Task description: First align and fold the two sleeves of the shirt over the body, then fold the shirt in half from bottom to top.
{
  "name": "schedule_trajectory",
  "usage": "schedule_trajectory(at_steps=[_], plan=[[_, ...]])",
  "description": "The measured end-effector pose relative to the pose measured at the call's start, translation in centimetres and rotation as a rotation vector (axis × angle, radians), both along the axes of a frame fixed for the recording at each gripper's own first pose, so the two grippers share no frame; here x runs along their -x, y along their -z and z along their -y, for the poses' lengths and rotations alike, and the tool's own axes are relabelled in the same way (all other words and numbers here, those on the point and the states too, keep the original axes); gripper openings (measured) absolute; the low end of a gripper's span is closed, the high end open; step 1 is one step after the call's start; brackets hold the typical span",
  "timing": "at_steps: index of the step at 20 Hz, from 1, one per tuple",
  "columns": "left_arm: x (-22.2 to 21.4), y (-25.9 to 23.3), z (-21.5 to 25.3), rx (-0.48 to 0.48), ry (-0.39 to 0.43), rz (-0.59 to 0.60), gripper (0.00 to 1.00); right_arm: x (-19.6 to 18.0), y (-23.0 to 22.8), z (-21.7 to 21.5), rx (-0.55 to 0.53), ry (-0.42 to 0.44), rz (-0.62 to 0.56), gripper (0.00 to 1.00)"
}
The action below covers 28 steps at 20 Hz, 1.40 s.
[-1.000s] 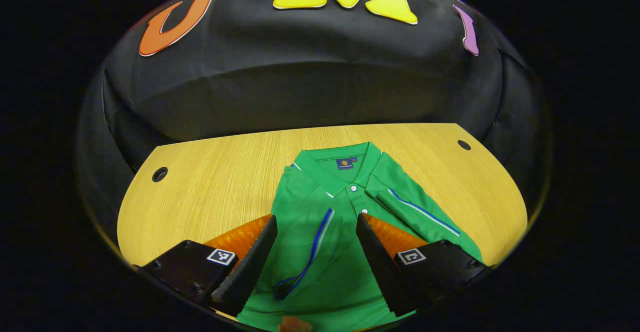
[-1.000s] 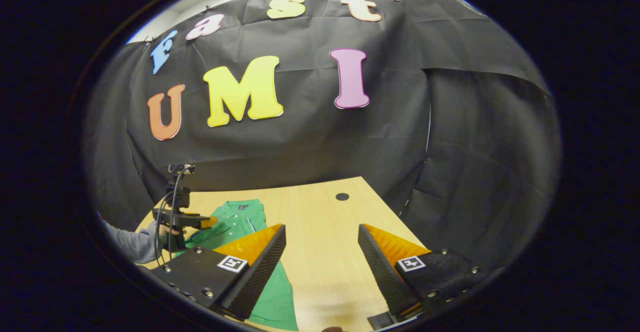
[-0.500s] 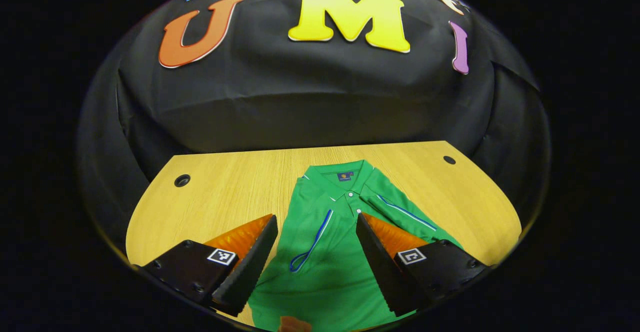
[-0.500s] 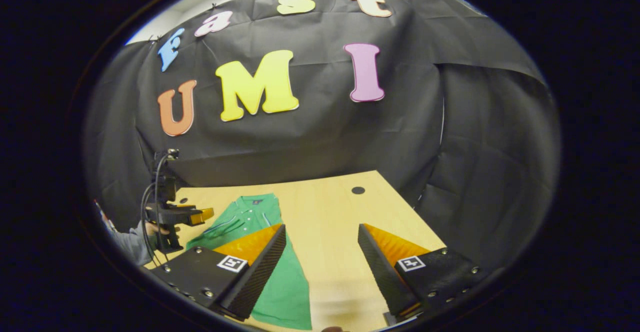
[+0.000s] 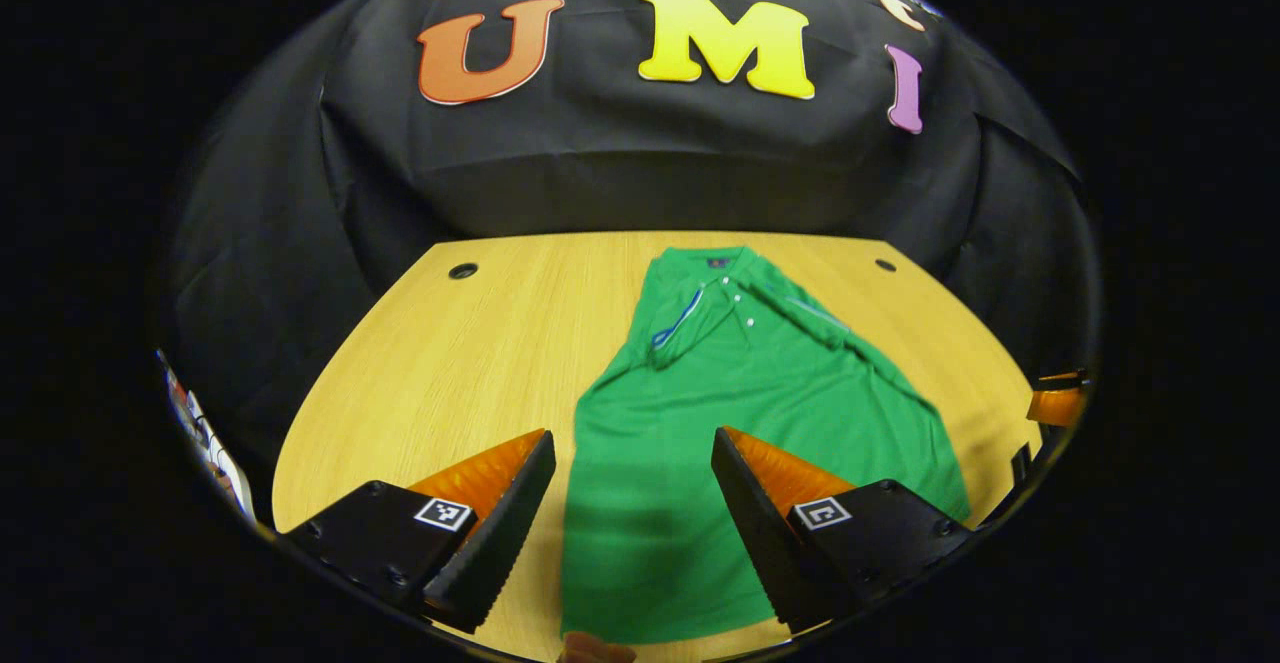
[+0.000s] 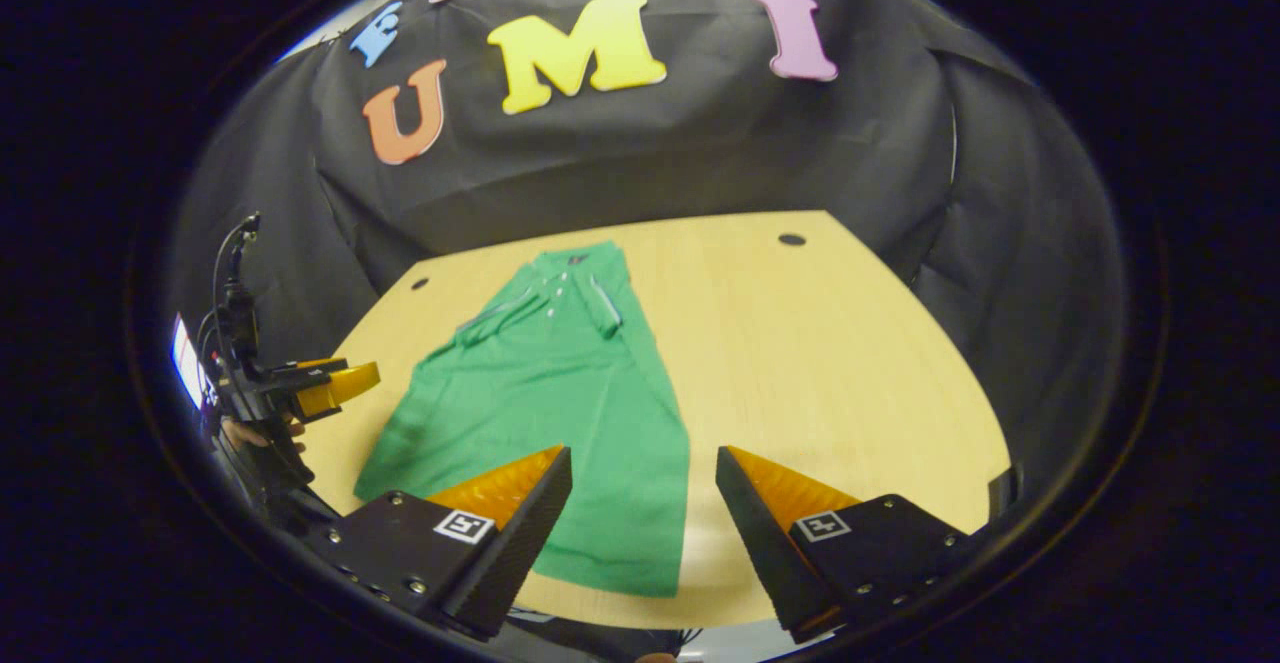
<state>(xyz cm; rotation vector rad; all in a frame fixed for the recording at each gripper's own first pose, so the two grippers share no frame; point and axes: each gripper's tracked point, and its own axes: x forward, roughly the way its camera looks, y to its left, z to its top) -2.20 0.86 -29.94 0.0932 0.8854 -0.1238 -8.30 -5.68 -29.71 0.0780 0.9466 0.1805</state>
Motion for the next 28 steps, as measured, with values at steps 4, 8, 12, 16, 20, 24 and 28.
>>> schedule_trajectory(at_steps=[4, 8, 12, 16, 20, 24, 28], plan=[[6.1, 1.7, -2.7, -0.053, -0.03, -0.096, 1.0, 4.2, 4.5, -0.5, 0.038, -0.06, -0.112, 0.93], [9.3, 3.2, -2.5, -0.059, -0.006, -0.158, 1.0, 7.1, 7.5, -1.0, 0.052, -0.077, -0.191, 0.93], [12.2, 6.0, -1.6, -0.057, -0.006, -0.24, 1.0, 8.4, 9.7, 0.2, 0.177, -0.117, -0.25, 0.94], [11.9, 6.2, -1.3, -0.036, -0.039, -0.183, 1.0, 8.1, 9.9, -0.2, 0.175, -0.14, -0.185, 0.96], [12.1, 6.2, -0.4, -0.033, -0.012, -0.14, 0.99, 8.2, 9.9, -0.5, 0.184, -0.093, -0.193, 0.94], [11.5, 6.2, 0.2, -0.021, -0.006, -0.142, 0.03, 7.3, 10.0, -1.7, 0.129, -0.057, -0.205, 0.04], [11.5, 6.2, 0.2, 0.019, -0.034, -0.173, 0.04, 7.3, 9.8, -1.8, 0.094, -0.022, -0.221, 0.0]])
